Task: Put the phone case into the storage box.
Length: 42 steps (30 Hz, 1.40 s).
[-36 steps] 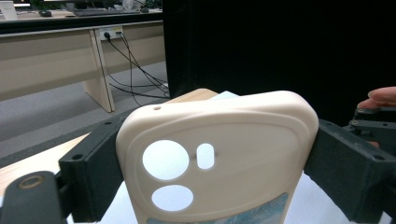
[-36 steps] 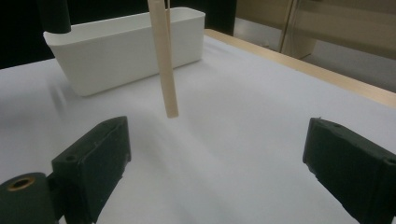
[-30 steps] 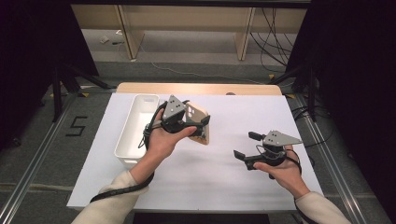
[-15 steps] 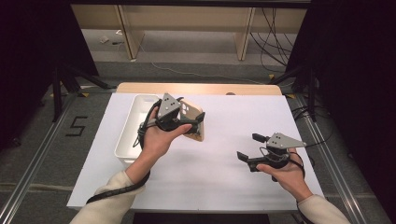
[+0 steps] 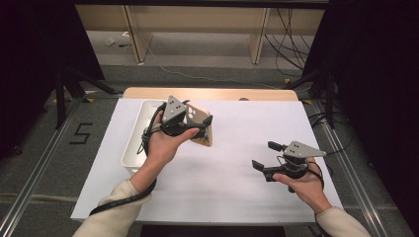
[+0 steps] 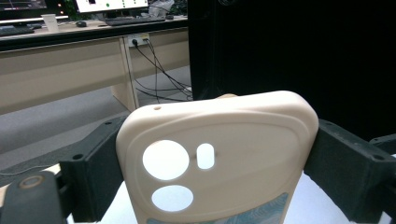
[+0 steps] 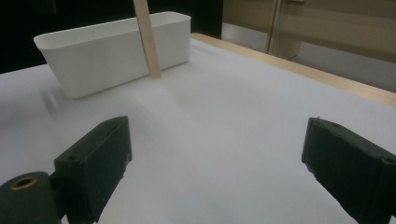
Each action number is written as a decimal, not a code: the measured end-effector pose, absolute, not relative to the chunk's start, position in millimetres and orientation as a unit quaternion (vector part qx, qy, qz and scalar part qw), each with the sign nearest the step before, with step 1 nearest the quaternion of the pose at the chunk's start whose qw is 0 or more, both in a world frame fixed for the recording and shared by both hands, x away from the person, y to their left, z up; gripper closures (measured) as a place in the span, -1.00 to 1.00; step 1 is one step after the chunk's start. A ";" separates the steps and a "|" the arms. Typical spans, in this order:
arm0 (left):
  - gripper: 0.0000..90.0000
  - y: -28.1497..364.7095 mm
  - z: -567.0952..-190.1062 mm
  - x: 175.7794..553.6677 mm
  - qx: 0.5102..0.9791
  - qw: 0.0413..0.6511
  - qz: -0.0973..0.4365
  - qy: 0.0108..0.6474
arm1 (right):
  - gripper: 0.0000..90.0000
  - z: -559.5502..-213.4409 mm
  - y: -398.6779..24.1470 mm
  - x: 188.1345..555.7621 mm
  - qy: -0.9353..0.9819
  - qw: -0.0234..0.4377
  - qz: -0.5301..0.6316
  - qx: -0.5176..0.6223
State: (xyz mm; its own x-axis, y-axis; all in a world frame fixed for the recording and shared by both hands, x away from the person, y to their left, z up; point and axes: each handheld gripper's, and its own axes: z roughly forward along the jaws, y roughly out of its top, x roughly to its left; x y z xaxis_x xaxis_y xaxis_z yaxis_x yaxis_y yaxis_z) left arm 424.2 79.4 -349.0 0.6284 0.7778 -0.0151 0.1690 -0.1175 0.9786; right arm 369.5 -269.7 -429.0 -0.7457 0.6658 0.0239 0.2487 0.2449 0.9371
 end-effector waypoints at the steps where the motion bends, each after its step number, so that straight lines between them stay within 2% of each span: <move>1: -0.76 80.5 -348.4 424.4 0.698 0.570 0.268 0.341 | -0.78 -429.2 -269.5 369.5 0.764 0.195 0.538 0.299; 42: -0.76 109.0 -333.9 431.1 0.678 0.562 0.300 0.367 | -0.75 -431.4 -268.6 369.2 0.768 0.187 0.534 0.300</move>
